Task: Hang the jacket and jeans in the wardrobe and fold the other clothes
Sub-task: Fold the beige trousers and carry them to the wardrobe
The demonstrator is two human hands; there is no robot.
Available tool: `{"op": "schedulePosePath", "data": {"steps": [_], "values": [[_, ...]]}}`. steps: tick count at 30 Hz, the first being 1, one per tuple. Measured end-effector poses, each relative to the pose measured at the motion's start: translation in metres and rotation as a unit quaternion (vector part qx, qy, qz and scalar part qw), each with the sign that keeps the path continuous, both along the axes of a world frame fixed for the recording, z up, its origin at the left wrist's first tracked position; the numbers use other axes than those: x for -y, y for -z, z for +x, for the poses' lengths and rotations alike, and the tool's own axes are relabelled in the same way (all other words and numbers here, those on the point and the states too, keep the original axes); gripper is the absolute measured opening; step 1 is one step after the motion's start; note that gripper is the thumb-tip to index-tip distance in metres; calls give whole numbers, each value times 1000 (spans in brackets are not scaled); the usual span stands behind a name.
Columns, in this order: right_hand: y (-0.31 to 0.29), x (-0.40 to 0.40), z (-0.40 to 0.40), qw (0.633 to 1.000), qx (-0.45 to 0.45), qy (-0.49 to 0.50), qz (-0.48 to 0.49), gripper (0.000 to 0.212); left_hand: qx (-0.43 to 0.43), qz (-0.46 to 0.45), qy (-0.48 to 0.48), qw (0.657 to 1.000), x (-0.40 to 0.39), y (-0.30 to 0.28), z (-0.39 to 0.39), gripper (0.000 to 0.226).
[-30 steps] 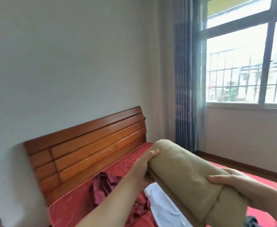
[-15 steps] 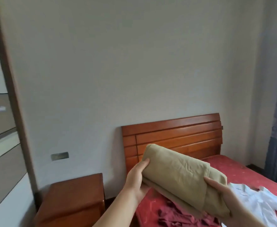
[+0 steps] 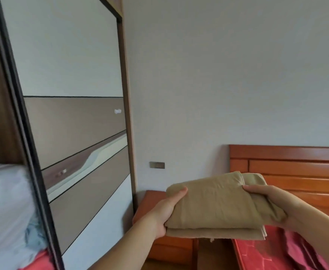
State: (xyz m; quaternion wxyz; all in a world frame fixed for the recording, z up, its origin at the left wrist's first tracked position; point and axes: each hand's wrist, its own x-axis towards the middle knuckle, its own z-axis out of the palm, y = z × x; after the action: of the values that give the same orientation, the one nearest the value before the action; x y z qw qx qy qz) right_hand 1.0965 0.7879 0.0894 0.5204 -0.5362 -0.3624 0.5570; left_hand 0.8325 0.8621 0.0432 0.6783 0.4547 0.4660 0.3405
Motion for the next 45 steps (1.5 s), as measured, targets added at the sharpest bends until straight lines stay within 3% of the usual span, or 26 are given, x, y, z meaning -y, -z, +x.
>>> {"op": "schedulePosePath", "data": {"steps": [4, 6, 9, 11, 13, 15, 17, 20, 24, 29, 33, 37, 41, 45], "values": [[-5, -22, 3, 989, -137, -33, 34, 45, 14, 4, -60, 998, -9, -7, -4, 86], [-4, -27, 8, 965, -246, -63, 65, 61, 40, 5, -88, 995, -13, -14, 1, 85], [8, -46, 14, 957, -254, -75, 118, 90, 57, 26, -171, 983, -19, -34, 16, 53], [15, -64, 5, 925, -334, -141, 111, 95, 47, 66, -245, 966, -27, -38, 21, 39], [12, -84, -3, 906, -391, -141, 77, 97, 51, 53, -254, 964, -31, -34, 26, 59], [8, -98, -22, 914, -381, -108, 90, 97, 78, 30, -263, 961, -41, -22, 21, 84], [2, -115, -40, 915, -364, -141, 101, 92, 95, 36, -292, 951, -58, -17, 17, 81], [4, -158, -76, 943, -293, -126, 97, 60, 122, 37, -322, 938, -94, -20, 17, 69], [21, -244, -110, 968, -236, -51, 69, 65, 131, 37, -329, 935, -156, -14, 2, 69], [35, -350, -134, 974, -220, -25, 46, 61, 131, 17, -307, 943, -246, -1, -29, 93], [38, -410, -147, 974, -221, -21, 42, 49, 119, -7, -296, 948, -312, 5, -42, 90], [36, -467, -148, 976, -213, -13, 53, 39, 95, -24, -253, 963, -369, 5, -47, 65], [40, -536, -142, 972, -225, -21, 63, 37, 75, -36, -212, 974, -432, 2, -50, 65], [49, -618, -139, 966, -252, -46, 44, 38, 22, -14, -233, 972, -499, -3, -55, 58]]}}
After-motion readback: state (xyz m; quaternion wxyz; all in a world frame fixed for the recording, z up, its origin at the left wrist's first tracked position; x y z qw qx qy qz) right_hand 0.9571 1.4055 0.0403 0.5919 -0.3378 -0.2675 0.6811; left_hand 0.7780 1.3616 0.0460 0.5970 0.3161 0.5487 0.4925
